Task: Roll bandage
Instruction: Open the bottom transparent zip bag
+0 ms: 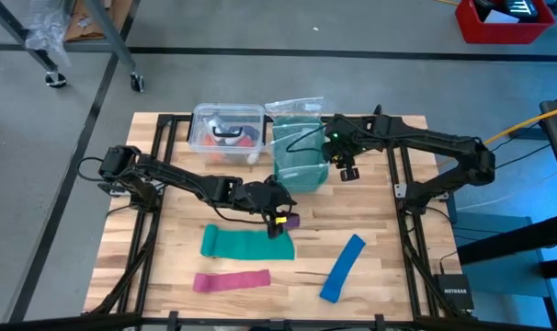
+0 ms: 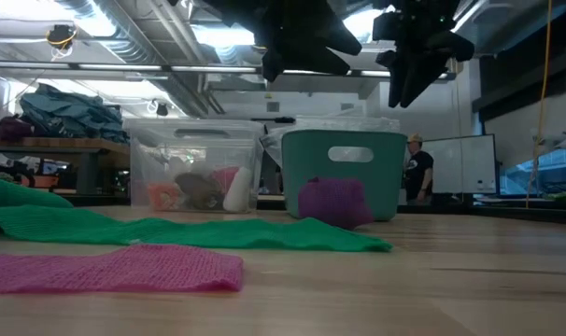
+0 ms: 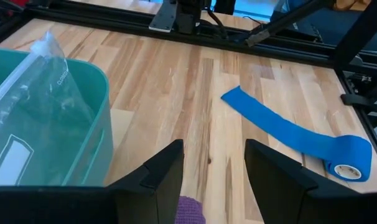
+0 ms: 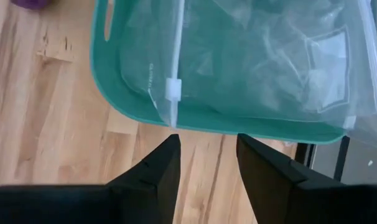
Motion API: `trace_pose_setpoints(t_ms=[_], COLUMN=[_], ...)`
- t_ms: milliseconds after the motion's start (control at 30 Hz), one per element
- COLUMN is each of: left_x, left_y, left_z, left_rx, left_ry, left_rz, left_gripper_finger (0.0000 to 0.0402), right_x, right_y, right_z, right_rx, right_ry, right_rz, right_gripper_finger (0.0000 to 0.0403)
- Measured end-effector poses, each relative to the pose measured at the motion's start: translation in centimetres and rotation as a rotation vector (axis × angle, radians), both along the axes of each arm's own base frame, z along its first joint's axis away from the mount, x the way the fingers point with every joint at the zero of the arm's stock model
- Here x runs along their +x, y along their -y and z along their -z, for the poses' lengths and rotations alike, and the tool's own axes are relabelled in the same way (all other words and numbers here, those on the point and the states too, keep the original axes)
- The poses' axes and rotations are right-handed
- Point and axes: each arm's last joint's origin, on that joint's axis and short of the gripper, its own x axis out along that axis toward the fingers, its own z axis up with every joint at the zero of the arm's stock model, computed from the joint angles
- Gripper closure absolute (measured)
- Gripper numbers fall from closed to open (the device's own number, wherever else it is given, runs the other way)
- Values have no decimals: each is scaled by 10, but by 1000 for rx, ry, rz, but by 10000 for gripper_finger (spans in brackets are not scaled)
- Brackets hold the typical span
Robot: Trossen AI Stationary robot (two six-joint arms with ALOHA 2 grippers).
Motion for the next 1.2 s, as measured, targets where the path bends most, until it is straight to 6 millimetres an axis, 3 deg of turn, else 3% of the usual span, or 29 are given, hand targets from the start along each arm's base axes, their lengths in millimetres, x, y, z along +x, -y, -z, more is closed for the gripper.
trace_pose_setpoints(t_ms=[333, 833, 967, 1200], left_x=[0, 0, 0, 0], left_y=[0, 0, 0, 0], left_z=[0, 0, 0, 0], left_rx=[0, 0, 0, 0], left_ry=[0, 0, 0, 0], left_rz=[1, 1, 1, 1], left_gripper_finger=[241, 241, 241, 241], right_x=[4, 4, 4, 4], right_y=[-2, -1, -1, -1], right_z=[34, 37, 37, 37], right_rx=[61, 49, 49, 49], right_ry=[31, 22, 23, 22], right_rz=[-60, -51, -51, -51], right_gripper_finger=[244, 247, 275, 380])
